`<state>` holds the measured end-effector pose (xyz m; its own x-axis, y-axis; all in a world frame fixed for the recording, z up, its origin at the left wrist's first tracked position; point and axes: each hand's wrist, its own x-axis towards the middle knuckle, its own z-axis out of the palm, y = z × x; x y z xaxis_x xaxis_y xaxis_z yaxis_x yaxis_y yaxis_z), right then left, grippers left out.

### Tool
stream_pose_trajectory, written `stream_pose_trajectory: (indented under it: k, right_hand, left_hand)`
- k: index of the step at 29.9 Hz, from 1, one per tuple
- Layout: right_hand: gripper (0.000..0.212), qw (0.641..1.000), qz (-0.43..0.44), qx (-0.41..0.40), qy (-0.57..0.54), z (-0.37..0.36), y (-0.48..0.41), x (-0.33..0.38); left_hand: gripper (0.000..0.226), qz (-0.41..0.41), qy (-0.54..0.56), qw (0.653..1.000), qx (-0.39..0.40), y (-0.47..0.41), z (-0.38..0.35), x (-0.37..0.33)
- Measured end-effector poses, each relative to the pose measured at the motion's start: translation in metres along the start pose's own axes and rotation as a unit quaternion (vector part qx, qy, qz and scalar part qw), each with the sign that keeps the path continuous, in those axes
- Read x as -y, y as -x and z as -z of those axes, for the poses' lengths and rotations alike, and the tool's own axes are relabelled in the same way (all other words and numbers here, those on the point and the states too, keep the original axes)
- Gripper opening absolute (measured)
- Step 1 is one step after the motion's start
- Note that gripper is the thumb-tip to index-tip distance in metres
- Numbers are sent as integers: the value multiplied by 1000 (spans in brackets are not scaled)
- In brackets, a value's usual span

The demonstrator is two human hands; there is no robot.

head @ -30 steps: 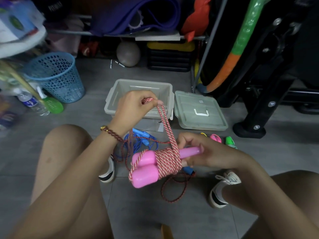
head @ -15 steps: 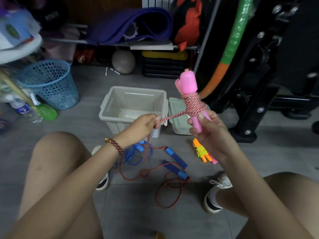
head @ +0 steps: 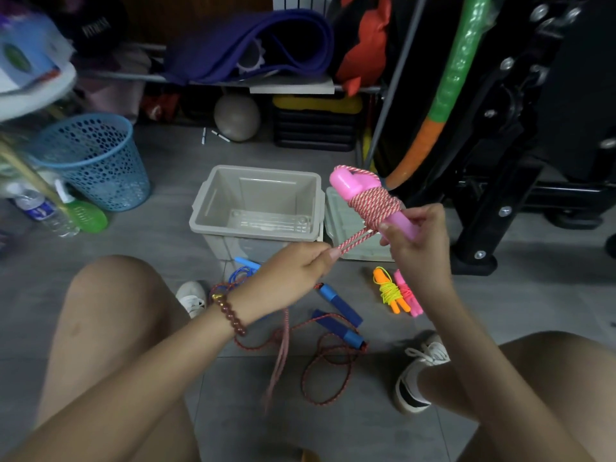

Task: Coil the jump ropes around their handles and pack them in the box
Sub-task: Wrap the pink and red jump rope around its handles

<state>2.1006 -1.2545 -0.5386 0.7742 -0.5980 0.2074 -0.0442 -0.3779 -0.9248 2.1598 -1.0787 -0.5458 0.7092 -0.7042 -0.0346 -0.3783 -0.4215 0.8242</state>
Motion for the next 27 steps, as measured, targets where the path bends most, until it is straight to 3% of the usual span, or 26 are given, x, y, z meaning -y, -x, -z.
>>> stream_pose_trajectory:
  k: [6, 14, 19, 21, 24, 27]
  right_hand:
    - [24, 986, 108, 2, 124, 3, -4, -3]
    - [19, 986, 84, 9, 145, -18, -9, -15]
    - [17, 976, 115, 24, 183, -24, -10, -18]
    - [14, 975, 99, 34, 197, -20, -14, -20]
    - [11, 968, 60, 52, 237, -8, -22, -32]
    - [12, 963, 38, 69, 257, 4, -25, -51]
  left_hand:
    - [42, 71, 176, 981, -32, -9, 3, -9]
    - [41, 74, 211, 975, -13, -8, 5, -20]
    - [40, 91, 195, 976, -23, -11, 6, -15]
    - [38, 87, 139, 986, -27, -10, 7, -8]
    - [36, 26, -111, 992, -52, -8, 14, 5]
    - [39, -6, -116, 990, -82, -8, 26, 10]
